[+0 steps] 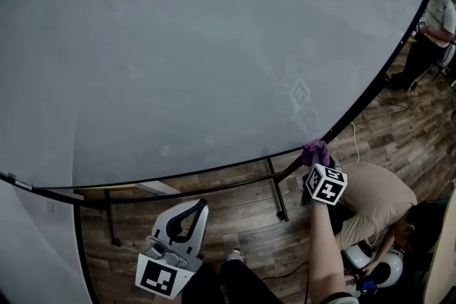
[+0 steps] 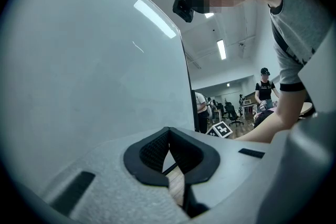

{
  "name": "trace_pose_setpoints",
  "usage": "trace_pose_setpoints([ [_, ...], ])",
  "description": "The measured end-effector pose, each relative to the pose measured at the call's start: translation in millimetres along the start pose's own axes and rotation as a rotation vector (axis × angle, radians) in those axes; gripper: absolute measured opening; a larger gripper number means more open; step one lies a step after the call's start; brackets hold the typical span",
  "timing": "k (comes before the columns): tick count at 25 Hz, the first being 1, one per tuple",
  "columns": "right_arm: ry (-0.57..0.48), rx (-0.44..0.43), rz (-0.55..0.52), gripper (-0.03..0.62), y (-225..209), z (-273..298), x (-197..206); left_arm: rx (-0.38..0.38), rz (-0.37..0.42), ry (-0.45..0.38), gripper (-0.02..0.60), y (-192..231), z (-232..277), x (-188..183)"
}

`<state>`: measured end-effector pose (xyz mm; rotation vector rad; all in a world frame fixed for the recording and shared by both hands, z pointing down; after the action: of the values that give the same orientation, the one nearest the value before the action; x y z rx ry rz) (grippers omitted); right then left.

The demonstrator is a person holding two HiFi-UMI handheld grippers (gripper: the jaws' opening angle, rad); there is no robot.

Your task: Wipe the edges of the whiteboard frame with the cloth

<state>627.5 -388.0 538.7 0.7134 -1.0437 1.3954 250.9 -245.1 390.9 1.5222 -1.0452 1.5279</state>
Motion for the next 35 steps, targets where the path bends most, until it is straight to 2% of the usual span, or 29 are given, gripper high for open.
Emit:
trace_pose_setpoints([
  [3, -0.005, 0.034, 0.040, 0.077, -9, 1, 1, 0.003, -0.002, 0.008, 0.017, 4, 1, 4],
  [7, -0.008, 0.041, 0.033, 0.077, -8, 2, 0, 0.010, -0.002, 0.012, 0.017, 5, 2, 5],
  [14, -0.043, -0.019, 0.007, 0.077, 12, -14, 8, 0.020, -0.014, 0.006, 0.017, 7, -2, 5],
  [20, -0.086, -0.083, 0.009, 0.077, 42, -45, 17, 0.018, -0.016, 0.002, 0.017, 12, -22, 4],
  [25, -0.126, -0.133, 0.004, 0.077, 78, -80, 23, -0.007, -0.016, -0.001, 0.017, 25, -58, 1],
  [35, -0.215, -0.253, -0.075, 0.078, 167, -165, 20, -0.073, 0.017, -0.090, 0.017, 49, -147, -26],
])
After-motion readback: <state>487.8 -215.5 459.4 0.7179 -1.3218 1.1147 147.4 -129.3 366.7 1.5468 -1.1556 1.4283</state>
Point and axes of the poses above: the fingertips, and each gripper's own axes: z forward along the fingers, y to its left, x out of its underside, the point moved 8 cm from there along -z, backward along the fingers, and after that the axes turned 15 degrees about -x, right-handed, at the moved point
